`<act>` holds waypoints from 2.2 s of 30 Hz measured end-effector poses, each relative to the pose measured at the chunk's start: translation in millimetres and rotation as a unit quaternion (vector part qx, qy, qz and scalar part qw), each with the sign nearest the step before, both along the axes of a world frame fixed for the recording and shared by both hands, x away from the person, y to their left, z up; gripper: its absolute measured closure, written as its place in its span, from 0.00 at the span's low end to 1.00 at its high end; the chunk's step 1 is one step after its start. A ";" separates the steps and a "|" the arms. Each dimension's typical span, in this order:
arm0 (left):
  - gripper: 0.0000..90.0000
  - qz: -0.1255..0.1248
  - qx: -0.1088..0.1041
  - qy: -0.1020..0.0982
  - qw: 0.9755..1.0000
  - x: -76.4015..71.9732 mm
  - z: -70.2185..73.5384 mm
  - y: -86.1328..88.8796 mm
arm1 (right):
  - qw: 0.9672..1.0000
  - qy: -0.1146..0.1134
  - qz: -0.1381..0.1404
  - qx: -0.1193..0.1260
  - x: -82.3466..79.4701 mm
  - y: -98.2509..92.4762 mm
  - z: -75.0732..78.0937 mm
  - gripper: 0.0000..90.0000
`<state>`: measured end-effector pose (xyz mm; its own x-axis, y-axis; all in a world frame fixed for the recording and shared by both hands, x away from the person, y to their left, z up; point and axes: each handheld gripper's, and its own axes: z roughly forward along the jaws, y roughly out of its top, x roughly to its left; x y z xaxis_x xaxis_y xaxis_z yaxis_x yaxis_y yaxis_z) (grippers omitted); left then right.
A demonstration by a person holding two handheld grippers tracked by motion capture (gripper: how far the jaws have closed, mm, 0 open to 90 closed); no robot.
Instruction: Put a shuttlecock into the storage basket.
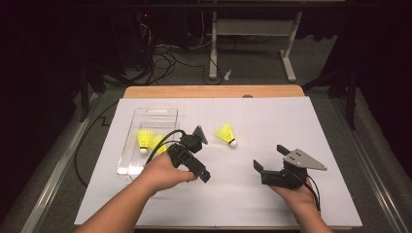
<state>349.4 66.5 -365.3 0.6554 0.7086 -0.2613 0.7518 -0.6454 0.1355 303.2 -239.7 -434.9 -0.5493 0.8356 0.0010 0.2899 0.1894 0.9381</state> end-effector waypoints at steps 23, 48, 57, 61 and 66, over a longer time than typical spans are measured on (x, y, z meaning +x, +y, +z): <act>0.02 -0.008 -0.003 0.001 1.000 -1.8 -3.3 -0.2 | 0.998 0.068 -0.002 -0.009 64.0 43.3 -14.4 0.24; 0.02 -0.006 -0.012 -0.008 1.000 -5.6 3.7 6.9 | 0.989 0.123 0.003 -0.076 102.9 80.1 -35.9 0.63; 0.03 -0.004 -0.014 -0.008 1.000 -5.4 4.4 8.1 | 0.986 0.139 0.004 -0.096 106.0 84.4 -37.7 0.73; 0.03 -0.007 -0.013 -0.009 1.000 -5.5 4.2 7.9 | 0.986 0.135 0.010 -0.099 105.1 84.7 -37.1 0.73; 0.03 -0.004 -0.013 -0.012 1.000 -5.4 4.4 9.5 | 0.986 0.125 0.022 -0.107 97.9 85.9 -34.5 0.73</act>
<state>344.0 76.0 -360.9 0.6677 0.6964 -0.2630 0.7426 -0.6477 0.1704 401.1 -153.8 -469.4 -0.5897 0.8069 -0.0340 0.4935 0.3934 0.7757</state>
